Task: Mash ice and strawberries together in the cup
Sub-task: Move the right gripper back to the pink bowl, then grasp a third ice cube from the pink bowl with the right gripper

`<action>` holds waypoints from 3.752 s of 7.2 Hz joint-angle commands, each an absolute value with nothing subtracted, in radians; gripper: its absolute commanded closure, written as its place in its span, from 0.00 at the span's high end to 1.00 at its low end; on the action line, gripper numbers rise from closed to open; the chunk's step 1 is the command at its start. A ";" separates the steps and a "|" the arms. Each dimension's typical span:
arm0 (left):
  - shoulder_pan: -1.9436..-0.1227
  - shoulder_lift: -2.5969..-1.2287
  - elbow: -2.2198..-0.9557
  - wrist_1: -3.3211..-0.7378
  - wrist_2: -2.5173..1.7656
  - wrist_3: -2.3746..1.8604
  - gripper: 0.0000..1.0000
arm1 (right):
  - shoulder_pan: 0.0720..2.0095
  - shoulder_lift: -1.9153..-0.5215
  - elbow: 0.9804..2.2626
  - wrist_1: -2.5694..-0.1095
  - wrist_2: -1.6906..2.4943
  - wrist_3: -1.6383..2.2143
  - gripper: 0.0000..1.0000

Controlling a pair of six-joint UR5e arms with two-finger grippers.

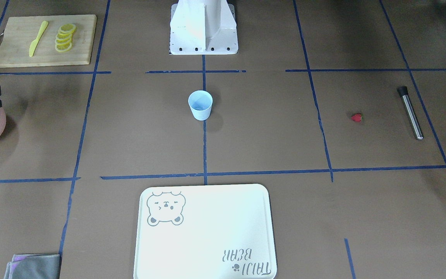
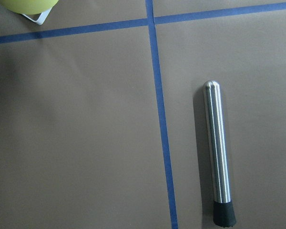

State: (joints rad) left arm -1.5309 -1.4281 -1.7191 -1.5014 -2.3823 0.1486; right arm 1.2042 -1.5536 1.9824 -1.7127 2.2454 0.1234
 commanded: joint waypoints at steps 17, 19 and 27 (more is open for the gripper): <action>-1.511 -1.428 -1.717 -1.503 -2.382 0.149 1.00 | 1.180 -1.822 1.712 -1.035 2.273 0.301 0.46; -1.512 -1.428 -1.717 -1.503 -2.382 0.149 1.00 | 1.180 -1.835 1.715 -1.034 2.273 0.293 0.05; -1.513 -1.428 -1.721 -1.503 -2.384 0.149 1.00 | 1.257 -1.535 2.102 -1.691 2.286 0.360 0.00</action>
State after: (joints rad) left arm -1.5122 -1.4282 -1.7201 -1.5033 -2.3827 0.1488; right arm 1.2690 -1.6220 2.0643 -1.5807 2.2838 0.3220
